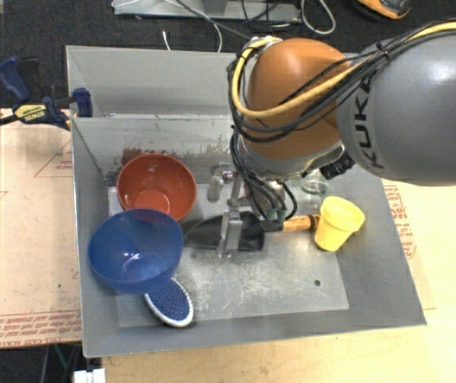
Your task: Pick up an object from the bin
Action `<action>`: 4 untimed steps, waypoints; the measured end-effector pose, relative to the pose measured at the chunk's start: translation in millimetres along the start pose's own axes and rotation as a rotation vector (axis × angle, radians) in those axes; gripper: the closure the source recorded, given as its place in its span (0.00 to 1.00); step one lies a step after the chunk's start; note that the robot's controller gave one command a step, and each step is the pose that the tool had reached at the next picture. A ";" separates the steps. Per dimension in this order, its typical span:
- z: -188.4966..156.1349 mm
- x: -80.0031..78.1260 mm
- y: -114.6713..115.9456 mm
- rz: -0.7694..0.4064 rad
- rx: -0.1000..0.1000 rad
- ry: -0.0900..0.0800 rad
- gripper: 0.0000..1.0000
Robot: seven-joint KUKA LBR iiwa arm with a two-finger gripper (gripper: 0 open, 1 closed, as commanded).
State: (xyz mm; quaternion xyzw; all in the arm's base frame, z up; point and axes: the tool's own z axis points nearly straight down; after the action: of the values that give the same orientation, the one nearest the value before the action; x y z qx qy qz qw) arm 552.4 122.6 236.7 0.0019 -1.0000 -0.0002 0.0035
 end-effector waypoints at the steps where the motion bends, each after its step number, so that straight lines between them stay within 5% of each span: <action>1: -4.3 -1.6 -0.9 0.004 -0.001 -0.008 0.00; 2: 115.9 -31.6 -75.6 0.221 -0.003 -0.010 0.00; 3: 80.2 -25.5 -90.1 0.163 -0.004 -0.014 0.00; 4: 136.4 -40.4 -95.1 0.397 -0.003 -0.006 0.00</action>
Offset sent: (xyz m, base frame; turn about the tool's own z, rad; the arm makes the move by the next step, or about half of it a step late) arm 0.0423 -0.1070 -0.1667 0.3132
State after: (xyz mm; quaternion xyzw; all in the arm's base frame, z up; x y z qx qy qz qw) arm 592.2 27.7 100.0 -0.1955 -0.9807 -0.0008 0.0005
